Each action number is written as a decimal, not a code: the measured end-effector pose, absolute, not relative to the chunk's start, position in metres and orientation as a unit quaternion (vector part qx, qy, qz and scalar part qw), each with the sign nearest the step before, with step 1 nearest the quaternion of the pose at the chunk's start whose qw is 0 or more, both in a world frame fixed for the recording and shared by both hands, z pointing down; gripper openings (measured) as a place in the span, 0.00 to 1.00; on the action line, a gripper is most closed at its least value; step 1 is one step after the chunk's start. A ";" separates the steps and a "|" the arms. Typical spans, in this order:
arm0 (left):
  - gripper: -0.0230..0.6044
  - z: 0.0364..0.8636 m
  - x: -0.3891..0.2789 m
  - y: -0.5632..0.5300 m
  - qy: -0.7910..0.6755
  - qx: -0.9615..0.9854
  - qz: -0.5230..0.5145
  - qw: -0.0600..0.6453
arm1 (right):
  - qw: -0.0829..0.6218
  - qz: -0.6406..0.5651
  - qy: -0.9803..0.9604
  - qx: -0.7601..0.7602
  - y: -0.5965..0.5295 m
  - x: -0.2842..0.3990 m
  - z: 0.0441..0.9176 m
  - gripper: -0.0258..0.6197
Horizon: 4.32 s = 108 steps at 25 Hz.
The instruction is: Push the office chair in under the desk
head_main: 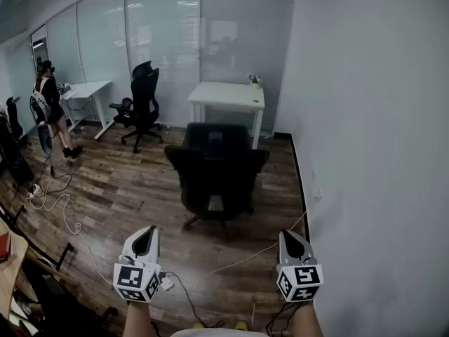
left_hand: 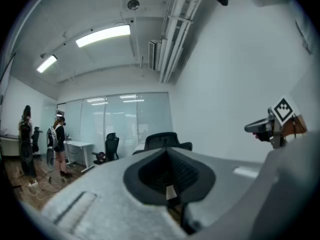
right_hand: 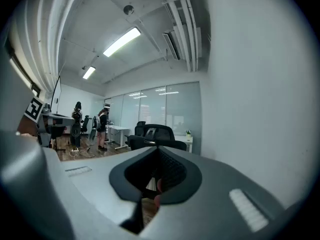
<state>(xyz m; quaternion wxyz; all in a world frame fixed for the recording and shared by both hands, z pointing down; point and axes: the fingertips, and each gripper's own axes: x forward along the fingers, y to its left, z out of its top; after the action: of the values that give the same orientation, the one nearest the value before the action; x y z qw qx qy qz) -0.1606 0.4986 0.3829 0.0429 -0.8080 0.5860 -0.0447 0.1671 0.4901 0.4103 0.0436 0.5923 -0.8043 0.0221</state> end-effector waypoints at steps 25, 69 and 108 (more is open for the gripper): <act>0.03 0.387 -0.151 0.517 0.592 -0.804 -0.050 0.037 | 0.030 0.035 -0.810 0.584 0.505 0.175 0.414 0.04; 0.25 0.399 -0.185 0.522 0.570 -0.819 -0.054 0.020 | 0.044 0.032 -0.827 0.559 0.510 0.116 0.421 0.26; 0.25 0.445 -0.159 0.250 0.557 -0.825 -0.097 -0.008 | 0.077 0.048 -0.838 0.538 0.231 0.141 0.470 0.26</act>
<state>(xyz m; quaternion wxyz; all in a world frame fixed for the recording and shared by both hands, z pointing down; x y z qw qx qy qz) -0.1590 0.2495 0.4455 -0.0075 -0.8251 0.5565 -0.0973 0.1414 0.2306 0.4697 0.0772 0.5384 -0.8378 0.0479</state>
